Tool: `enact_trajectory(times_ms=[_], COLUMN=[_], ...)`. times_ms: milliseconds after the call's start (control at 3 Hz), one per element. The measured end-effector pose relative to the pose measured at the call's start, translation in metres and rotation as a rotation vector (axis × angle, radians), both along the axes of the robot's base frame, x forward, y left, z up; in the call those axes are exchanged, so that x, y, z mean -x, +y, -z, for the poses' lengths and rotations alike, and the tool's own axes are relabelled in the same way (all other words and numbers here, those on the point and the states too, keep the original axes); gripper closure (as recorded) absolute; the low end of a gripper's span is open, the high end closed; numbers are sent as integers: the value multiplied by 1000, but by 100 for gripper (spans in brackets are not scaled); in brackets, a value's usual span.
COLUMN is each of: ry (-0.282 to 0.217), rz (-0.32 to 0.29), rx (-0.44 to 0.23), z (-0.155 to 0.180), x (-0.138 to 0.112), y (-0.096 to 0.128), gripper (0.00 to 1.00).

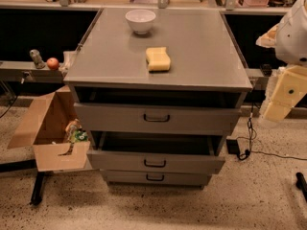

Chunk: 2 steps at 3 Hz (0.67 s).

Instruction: Open middle drawer

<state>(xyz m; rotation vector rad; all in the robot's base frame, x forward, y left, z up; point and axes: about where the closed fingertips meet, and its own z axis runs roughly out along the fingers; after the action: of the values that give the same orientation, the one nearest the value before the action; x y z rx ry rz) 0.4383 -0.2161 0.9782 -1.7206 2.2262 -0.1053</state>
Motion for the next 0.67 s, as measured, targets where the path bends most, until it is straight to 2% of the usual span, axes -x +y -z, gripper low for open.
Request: enact_trajectory(times_ms=[333,667], ry=[0,76], rz=[0,-35], rx=[0,24], z=[0,75], x=[0,-8], y=[0,11], gripper=[0,0])
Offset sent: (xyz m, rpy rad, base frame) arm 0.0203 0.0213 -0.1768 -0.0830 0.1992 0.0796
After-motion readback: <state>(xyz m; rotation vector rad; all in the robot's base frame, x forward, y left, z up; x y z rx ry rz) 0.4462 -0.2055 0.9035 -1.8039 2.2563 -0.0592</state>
